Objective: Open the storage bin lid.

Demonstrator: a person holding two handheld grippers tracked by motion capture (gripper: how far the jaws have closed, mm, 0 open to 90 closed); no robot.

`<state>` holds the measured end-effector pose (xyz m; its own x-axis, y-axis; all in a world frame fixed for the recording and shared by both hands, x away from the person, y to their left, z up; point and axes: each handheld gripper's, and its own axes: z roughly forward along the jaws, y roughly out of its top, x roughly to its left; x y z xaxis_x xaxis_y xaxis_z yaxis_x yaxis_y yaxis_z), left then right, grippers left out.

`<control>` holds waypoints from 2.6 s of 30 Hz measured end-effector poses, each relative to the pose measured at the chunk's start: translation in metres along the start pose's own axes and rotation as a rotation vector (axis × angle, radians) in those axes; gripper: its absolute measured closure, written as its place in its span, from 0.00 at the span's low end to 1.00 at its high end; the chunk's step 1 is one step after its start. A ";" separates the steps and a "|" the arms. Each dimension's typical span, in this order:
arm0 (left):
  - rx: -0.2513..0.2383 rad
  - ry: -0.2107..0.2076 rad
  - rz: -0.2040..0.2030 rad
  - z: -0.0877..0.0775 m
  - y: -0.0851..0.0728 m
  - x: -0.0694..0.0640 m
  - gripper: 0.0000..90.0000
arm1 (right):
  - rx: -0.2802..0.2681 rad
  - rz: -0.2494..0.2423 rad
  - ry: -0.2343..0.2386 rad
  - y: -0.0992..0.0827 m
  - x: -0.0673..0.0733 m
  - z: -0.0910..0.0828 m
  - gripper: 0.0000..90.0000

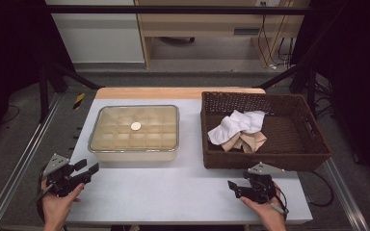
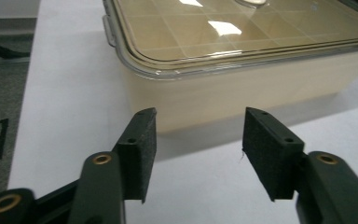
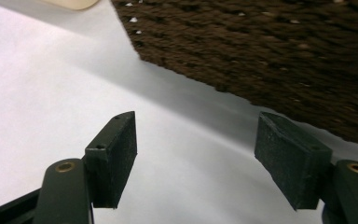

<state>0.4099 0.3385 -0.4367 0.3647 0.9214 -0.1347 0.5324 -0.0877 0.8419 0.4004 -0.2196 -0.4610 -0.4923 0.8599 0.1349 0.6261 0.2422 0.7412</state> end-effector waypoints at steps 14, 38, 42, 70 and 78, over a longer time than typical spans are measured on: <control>-0.033 0.033 0.007 -0.007 0.011 0.002 0.49 | -0.029 -0.057 0.056 0.013 0.024 0.005 0.39; -0.075 0.009 0.009 -0.005 0.051 0.009 0.41 | -0.099 -0.148 0.142 0.059 0.083 0.019 0.38; -0.059 0.015 0.013 0.000 0.054 0.012 0.40 | -0.102 -0.152 0.159 0.065 0.093 0.028 0.38; -0.061 0.030 -0.014 0.032 0.078 0.028 0.40 | -0.205 -0.055 0.131 0.134 0.120 0.087 0.32; -0.041 0.039 -0.019 0.051 0.092 0.036 0.38 | -0.222 -0.018 0.096 0.156 0.113 0.106 0.31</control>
<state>0.5111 0.3441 -0.3908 0.3242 0.9370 -0.1304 0.5065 -0.0555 0.8605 0.5067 -0.0365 -0.3996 -0.5643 0.8069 0.1746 0.4738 0.1433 0.8689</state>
